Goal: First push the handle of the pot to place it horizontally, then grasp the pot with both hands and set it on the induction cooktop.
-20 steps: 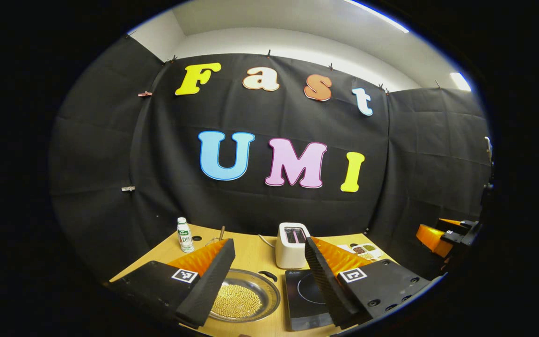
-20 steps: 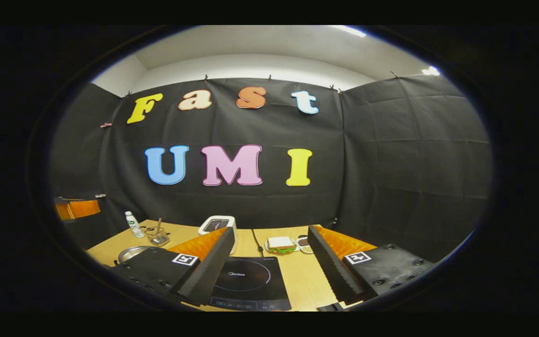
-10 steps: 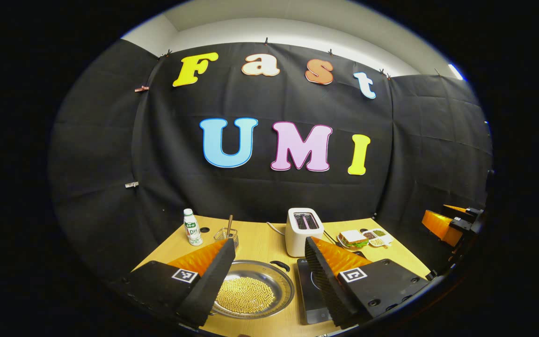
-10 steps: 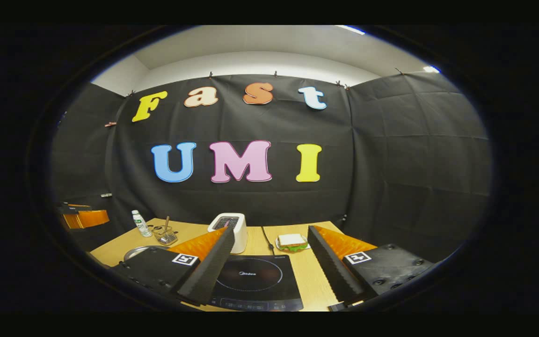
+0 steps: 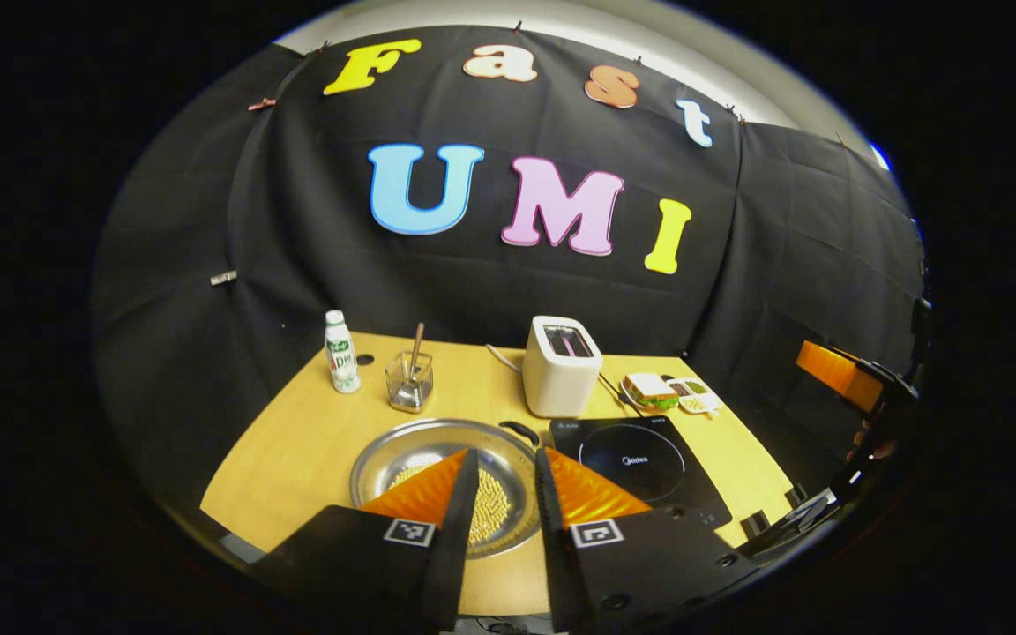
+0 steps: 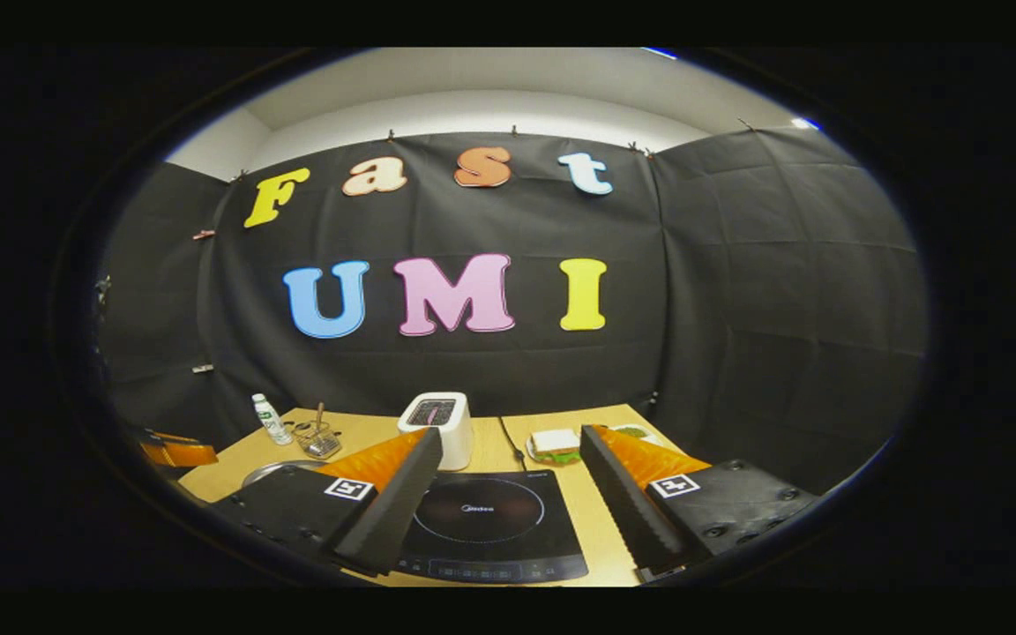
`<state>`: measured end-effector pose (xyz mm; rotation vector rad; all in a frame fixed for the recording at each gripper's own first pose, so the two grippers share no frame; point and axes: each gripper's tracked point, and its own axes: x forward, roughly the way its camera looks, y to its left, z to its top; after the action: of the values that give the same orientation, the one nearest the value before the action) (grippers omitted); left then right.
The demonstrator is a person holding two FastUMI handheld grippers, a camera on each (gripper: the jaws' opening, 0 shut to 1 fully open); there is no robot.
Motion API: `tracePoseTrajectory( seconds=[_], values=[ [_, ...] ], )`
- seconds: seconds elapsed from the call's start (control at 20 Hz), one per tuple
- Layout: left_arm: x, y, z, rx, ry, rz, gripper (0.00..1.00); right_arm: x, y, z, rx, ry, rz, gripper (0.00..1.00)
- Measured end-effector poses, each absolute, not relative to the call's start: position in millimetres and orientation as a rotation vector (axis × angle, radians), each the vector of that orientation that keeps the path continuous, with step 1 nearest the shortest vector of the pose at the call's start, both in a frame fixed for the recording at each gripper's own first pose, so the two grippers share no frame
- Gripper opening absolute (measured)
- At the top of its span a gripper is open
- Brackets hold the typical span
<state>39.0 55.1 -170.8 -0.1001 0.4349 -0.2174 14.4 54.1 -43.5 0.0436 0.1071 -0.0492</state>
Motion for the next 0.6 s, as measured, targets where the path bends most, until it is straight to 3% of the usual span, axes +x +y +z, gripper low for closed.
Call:
tracePoseTrajectory(
  seconds=[0.05, 0.2, 0.45, 0.6],
  values=[
    [34, 58, -183, -0.104, 0.477, -0.215, 0.29, 14, 54, -45, 0.043, 0.112, -0.052, 0.98],
    [22, 75, -219, -0.025, 0.574, -0.207, 0.07, 8, 58, -50, 0.043, 0.127, -0.05, 0.98],
    [5, 94, -261, -0.175, 0.697, -0.213, 0.05, 1, 67, -61, 0.034, 0.164, -0.044, 0.98],
    [-4, 112, -291, -0.133, 0.776, -0.211, 0.05, -2, 71, -66, 0.036, 0.184, -0.049, 0.98]
  ],
)
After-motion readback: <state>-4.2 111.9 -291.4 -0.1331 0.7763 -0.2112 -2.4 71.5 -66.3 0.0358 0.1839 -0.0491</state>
